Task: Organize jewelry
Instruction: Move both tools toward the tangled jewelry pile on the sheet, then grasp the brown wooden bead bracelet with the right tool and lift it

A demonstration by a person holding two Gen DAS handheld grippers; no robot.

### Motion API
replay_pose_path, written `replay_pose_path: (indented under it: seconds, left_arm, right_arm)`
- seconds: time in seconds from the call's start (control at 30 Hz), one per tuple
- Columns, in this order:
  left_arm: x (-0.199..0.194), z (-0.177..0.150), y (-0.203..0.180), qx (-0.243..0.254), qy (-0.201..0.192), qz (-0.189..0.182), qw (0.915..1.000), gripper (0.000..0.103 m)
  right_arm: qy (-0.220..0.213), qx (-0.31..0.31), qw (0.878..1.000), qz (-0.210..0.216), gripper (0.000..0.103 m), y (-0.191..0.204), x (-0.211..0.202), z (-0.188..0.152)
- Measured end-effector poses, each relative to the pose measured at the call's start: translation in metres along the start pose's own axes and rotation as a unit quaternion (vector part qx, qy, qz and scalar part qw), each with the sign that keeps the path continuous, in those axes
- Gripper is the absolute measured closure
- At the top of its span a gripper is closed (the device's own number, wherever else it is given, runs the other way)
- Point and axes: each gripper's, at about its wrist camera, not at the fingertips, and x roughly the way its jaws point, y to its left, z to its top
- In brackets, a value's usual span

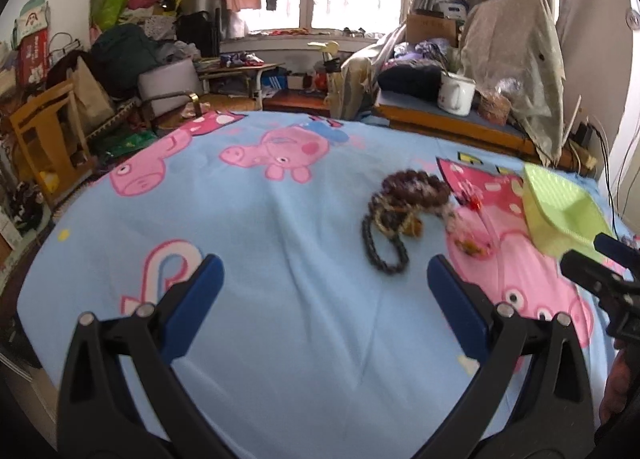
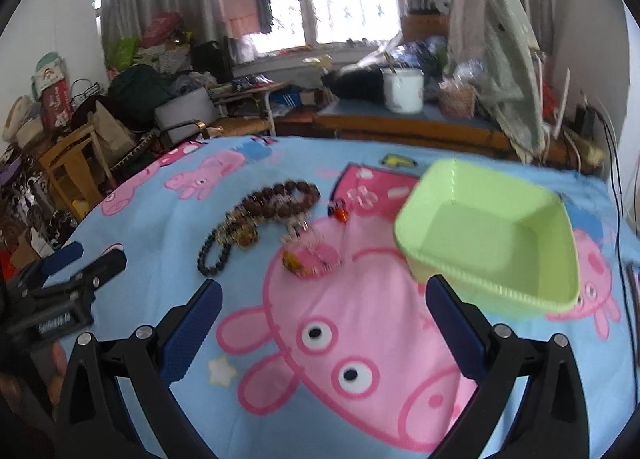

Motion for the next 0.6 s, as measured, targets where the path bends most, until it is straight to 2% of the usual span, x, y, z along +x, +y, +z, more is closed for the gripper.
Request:
replay_pose_path:
  seconds: [0.17, 0.33, 0.5, 0.53, 0.6]
  left_arm:
    - [0.006, 0.010, 0.008, 0.011, -0.013, -0.002, 0.9999, 0.005]
    - [0.018, 0.024, 0.002, 0.035, -0.023, -0.010, 0.9991, 0.006]
    - [0.050, 0.064, -0.011, 0.085, -0.040, -0.024, 0.9952, 0.013]
    - [0.062, 0.074, -0.015, 0.091, -0.036, -0.030, 0.9947, 0.015]
    - [0.086, 0.089, -0.021, 0.099, -0.007, -0.052, 0.9937, 0.022]
  right_arm:
    - [0.007, -0.008, 1.000, 0.009, 0.031, 0.004, 0.010, 0.005]
    - [0.043, -0.004, 0.998, 0.045, 0.045, 0.005, 0.036, 0.018]
    - [0.057, -0.009, 0.995, 0.085, 0.073, 0.005, 0.063, 0.064]
    - [0.054, -0.010, 0.995, 0.083, 0.076, 0.002, 0.073, 0.080]
    - [0.064, -0.008, 0.995, 0.080, 0.088, -0.002, 0.092, 0.096]
